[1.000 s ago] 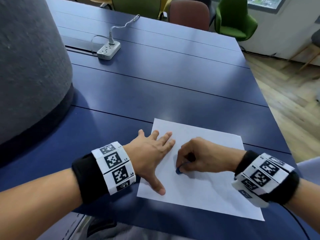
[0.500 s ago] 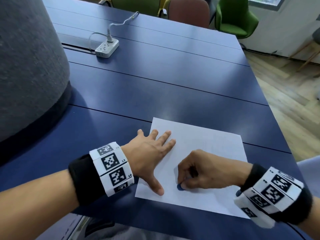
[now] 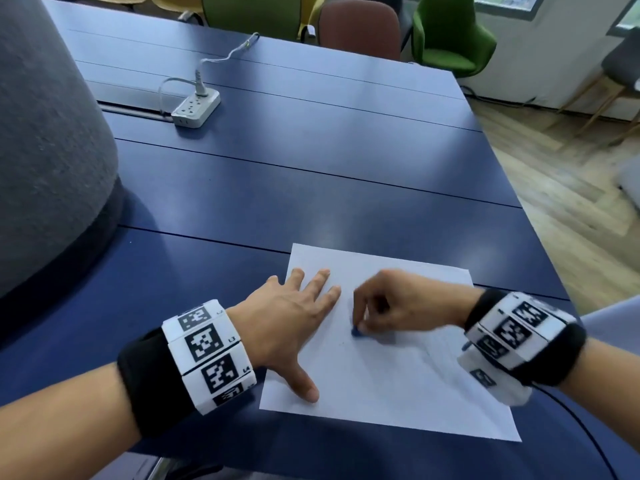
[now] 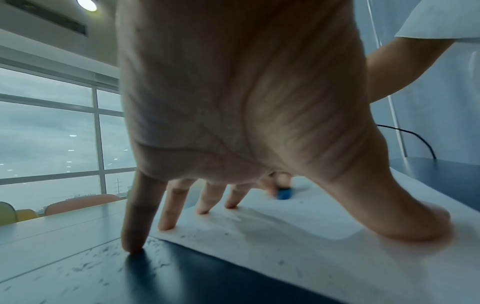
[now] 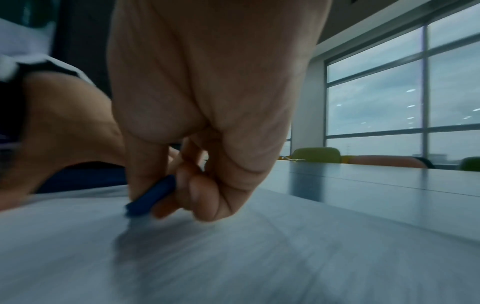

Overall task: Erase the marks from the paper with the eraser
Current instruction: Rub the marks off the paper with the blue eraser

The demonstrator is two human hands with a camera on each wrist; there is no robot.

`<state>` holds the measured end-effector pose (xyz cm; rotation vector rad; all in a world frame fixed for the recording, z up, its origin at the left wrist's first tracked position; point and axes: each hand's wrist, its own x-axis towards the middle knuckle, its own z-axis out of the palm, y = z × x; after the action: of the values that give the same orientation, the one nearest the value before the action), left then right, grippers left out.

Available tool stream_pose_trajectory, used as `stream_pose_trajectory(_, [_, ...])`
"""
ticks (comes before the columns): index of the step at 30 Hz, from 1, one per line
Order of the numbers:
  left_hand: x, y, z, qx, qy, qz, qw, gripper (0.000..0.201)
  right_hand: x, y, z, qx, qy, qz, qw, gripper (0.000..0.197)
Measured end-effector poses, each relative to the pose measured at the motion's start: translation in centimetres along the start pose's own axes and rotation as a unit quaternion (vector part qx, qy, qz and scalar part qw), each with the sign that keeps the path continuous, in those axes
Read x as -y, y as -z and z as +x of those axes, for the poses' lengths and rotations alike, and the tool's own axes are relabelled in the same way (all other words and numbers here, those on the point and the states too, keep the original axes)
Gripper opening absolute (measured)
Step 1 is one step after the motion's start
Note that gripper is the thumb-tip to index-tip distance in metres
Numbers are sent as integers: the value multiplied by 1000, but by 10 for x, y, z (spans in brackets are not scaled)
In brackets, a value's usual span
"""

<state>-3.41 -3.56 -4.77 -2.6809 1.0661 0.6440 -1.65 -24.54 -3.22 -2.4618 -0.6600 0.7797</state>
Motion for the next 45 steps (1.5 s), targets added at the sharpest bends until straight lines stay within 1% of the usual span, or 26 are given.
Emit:
stream_pose_trajectory(2, [-1, 2, 1, -1, -2, 0, 1000, 141, -11, 13, 12, -81, -24, 0, 996, 8])
stream_pose_trajectory(4, [-1, 3, 3, 1, -1, -1, 1000, 143, -16, 16, 17, -102, -39, 6, 994, 12])
stream_pose_trajectory(6, [-1, 3, 4, 3, 0, -3, 1000, 145, -13, 7, 11, -68, -22, -6, 997, 10])
stream_pose_trajectory(8, [-2, 2, 5, 9, 3, -3, 1000, 146, -7, -2, 2, -5, -4, -18, 1000, 7])
stream_pose_trajectory(9, [-2, 2, 5, 11, 4, -2, 1000, 146, -6, -2, 2, 11, -3, -17, 1000, 6])
stream_pose_trajectory(10, [-2, 3, 4, 12, 4, -1, 1000, 146, -7, 3, 4, 2, -7, -17, 1000, 6])
stream_pose_trajectory(13, [-3, 5, 4, 12, 2, 7, 1000, 147, -23, 24, 15, -107, -48, -21, 993, 12])
stream_pose_trajectory(15, [-5, 6, 4, 13, 3, 11, 1000, 148, -32, 27, 16, -150, -60, -11, 987, 12])
stream_pose_trajectory(16, [-6, 6, 3, 15, 5, 12, 1000, 148, -31, 23, 12, -149, -55, -11, 987, 10])
stream_pose_trajectory(17, [-6, 6, 2, 17, 8, 13, 1000, 149, -26, 18, 6, -131, -44, -14, 990, 9])
stream_pose_trajectory(20, [-9, 2, -1, 29, 12, 9, 999, 152, -8, -1, -11, -28, -5, -27, 999, 7])
stream_pose_trajectory(21, [-9, 1, -1, 32, 14, 8, 999, 153, -7, -1, -12, -10, -1, -34, 999, 6])
stream_pose_trajectory(23, [-8, 1, -2, 37, 12, 14, 999, 155, -15, 6, -9, -34, -19, -32, 999, 6])
stream_pose_trajectory(25, [-8, 1, -3, 37, 12, 20, 999, 155, -32, 15, -5, -97, -59, -2, 994, 10])
stream_pose_trajectory(27, [-9, 6, -3, 39, 21, 11, 999, 147, -43, 18, -2, -133, -81, 26, 987, 10])
stream_pose_trajectory(28, [-9, 9, -1, 32, 27, -1, 999, 136, -46, 17, -2, -137, -85, 29, 987, 10])
stream_pose_trajectory(30, [-10, 20, 5, 2, 34, -7, 999, 103, -46, 15, -1, -138, -84, 22, 987, 11])
stream_pose_trajectory(31, [-10, 24, 9, -7, 35, 5, 999, 95, -44, 14, -1, -137, -84, 15, 987, 11])
stream_pose_trajectory(32, [-10, 26, 13, -10, 34, 21, 999, 94, -43, 14, -1, -133, -84, 7, 988, 11])
stream_pose_trajectory(34, [-9, 27, 22, -5, 34, 44, 998, 109, -40, 18, 1, -126, -80, -3, 989, 11])
stream_pose_trajectory(36, [-8, 24, 27, 1, 42, 47, 998, 126, -39, 20, 2, -131, -82, 4, 988, 13])
stream_pose_trajectory(37, [-8, 24, 28, 0, 48, 45, 998, 130, -37, 20, 3, -137, -82, 5, 987, 12])
stream_pose_trajectory(39, [-7, 22, 29, -2, 49, 38, 998, 135, -33, 13, 1, -143, -72, 0, 987, 11])
stream_pose_trajectory(40, [-6, 21, 30, -3, 46, 34, 998, 136, -29, 7, -1, -132, -57, -3, 990, 9])
stream_pose_trajectory(43, [-3, 18, 30, 3, 38, 18, 999, 137, -13, -7, -6, -71, -10, -20, 997, 6])
stream_pose_trajectory(45, [-3, 17, 30, 9, 36, 18, 999, 139, -14, 2, 0, -76, -15, -30, 997, 9])
